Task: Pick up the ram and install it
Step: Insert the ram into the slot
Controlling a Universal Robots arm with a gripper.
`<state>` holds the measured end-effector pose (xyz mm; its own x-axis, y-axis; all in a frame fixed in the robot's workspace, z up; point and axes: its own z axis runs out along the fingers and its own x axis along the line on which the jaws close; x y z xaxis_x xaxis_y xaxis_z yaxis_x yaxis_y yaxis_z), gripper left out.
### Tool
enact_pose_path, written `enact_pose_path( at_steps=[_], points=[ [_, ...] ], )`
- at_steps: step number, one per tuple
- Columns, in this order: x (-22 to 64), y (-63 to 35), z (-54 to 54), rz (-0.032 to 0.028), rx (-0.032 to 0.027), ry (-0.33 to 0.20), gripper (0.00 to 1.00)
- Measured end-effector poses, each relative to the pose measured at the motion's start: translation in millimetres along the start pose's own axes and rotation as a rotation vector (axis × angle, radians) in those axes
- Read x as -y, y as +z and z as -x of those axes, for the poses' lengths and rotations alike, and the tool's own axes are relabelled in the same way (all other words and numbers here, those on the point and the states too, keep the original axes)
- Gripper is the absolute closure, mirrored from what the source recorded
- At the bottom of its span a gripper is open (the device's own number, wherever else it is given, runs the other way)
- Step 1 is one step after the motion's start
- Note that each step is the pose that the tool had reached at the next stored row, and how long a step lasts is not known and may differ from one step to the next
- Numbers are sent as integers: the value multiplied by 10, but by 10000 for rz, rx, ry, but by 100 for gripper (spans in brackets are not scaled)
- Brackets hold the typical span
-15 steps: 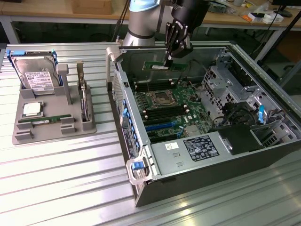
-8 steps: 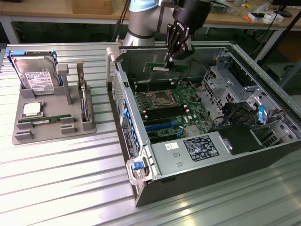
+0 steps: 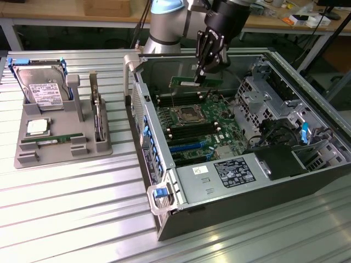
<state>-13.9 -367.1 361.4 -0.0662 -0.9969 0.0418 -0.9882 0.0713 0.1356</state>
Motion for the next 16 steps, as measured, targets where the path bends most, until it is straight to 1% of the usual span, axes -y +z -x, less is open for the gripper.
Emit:
enact_pose_path(
  at_steps=[3,5,11,16],
  points=[
    [8,2,-60,0,1,-1,87],
    [10,12,-60,1,0,0,87],
    [24,115,-56,1,0,-1,87],
    [25,124,-55,-5,3,-1,87]
  ],
)
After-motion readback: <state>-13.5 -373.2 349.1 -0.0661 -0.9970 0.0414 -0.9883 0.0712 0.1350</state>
